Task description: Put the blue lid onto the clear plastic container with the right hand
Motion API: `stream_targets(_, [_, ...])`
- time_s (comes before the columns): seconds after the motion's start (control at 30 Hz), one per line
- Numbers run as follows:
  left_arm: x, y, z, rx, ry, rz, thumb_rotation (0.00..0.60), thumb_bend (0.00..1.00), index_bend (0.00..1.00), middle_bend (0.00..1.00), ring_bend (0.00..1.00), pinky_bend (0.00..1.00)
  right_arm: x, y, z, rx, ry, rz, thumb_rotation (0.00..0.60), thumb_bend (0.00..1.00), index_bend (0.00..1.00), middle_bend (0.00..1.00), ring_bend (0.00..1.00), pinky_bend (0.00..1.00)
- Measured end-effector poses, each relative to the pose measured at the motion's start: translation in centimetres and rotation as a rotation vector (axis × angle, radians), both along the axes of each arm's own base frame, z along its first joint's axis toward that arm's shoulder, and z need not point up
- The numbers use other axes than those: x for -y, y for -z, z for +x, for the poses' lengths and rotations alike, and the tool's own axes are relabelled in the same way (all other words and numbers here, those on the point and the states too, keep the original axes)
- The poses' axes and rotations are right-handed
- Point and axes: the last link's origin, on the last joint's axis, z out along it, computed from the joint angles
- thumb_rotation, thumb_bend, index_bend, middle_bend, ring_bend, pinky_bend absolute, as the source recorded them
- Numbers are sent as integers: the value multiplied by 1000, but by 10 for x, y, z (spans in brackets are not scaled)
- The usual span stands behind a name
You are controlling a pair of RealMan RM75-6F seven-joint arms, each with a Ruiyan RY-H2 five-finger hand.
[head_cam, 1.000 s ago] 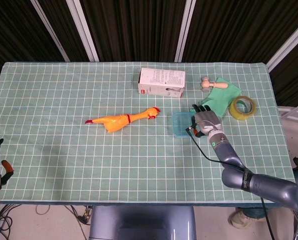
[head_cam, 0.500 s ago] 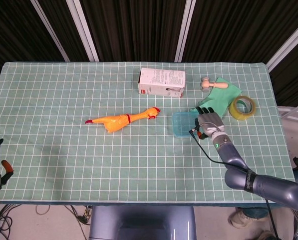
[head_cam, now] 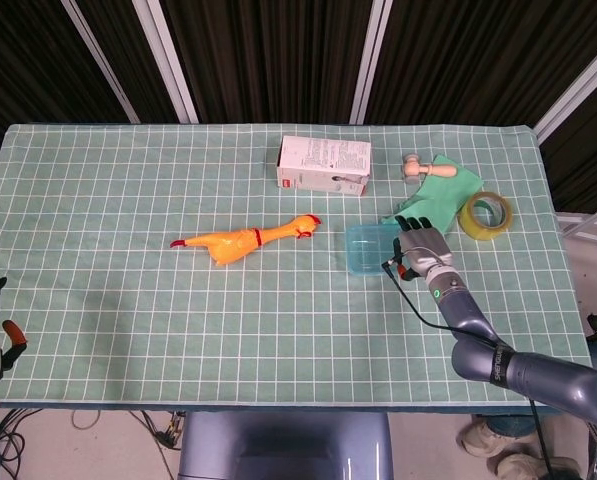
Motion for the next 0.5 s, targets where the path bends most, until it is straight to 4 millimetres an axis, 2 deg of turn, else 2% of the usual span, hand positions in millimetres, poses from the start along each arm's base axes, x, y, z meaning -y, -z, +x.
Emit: stream_targets(0.5, [0, 0, 0, -1, -1, 0, 600, 772, 93, 0, 0, 0, -1, 8, -5, 22, 6, 5, 600, 458, 618, 0, 0, 0])
